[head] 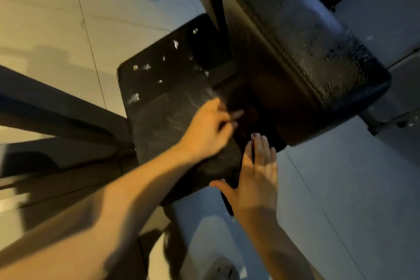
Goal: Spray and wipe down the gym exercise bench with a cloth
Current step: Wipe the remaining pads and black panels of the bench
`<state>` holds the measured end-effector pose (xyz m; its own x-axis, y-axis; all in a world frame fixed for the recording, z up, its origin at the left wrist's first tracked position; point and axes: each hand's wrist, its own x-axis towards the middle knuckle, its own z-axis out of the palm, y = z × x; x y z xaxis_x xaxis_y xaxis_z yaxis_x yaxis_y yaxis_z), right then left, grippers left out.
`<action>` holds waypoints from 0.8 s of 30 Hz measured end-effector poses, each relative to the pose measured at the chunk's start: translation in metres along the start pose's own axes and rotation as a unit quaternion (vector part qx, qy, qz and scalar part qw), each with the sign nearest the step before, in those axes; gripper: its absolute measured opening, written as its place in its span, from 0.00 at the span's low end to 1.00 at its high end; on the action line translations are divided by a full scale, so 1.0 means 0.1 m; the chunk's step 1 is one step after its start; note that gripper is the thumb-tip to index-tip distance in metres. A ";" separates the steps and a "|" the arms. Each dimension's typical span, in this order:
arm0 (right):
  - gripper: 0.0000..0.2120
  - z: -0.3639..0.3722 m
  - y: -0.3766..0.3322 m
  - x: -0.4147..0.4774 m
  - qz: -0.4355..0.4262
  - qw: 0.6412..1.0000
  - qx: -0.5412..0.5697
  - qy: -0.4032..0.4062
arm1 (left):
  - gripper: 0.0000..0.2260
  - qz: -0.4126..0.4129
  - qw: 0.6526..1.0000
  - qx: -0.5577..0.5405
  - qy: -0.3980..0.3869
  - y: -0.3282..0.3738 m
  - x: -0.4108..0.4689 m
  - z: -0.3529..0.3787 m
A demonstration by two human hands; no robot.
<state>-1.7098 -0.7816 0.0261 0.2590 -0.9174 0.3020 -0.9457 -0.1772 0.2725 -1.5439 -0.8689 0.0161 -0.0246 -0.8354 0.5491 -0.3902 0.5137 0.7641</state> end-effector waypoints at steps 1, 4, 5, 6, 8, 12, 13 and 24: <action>0.56 0.00 0.01 -0.01 0.001 1.000 -0.004 -0.009 | 0.09 -0.037 0.998 0.012 0.039 -0.12 0.04 -0.06; 0.56 -0.05 -0.02 -0.03 0.011 0.999 -0.005 -0.030 | 0.14 -0.195 0.973 0.013 0.127 -0.47 0.08 -0.20; 0.55 -0.07 -0.04 -0.04 0.013 0.999 -0.004 -0.037 | 0.15 -0.230 0.963 0.018 0.138 -0.56 0.02 -0.22; 0.55 -0.08 -0.04 -0.05 0.014 0.999 -0.003 -0.040 | 0.15 -0.247 0.958 0.024 0.143 -0.59 -0.08 -0.24; 0.55 -0.09 -0.04 -0.05 0.012 0.999 0.002 -0.039 | 0.15 -0.239 0.959 0.030 0.148 -0.48 -0.37 -0.20; 0.55 -0.08 -0.03 -0.07 0.000 1.000 0.000 -0.025 | 0.14 -0.161 0.981 0.043 0.097 0.01 -0.95 0.02; 0.55 -0.08 -0.03 -0.07 -0.003 1.000 0.001 -0.016 | 0.14 -0.121 0.990 0.040 0.059 0.10 -1.00 0.03; 0.53 -0.07 -0.08 -0.09 -0.010 1.000 0.017 0.019 | 0.15 -0.432 0.881 0.109 0.158 -0.55 -0.87 -0.37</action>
<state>-1.7036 -0.7696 0.0273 0.2837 -0.8998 0.3315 -0.9464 -0.2070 0.2479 -1.4858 -0.8172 -0.0612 0.6121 -0.7827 -0.1126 -0.3070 -0.3665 0.8783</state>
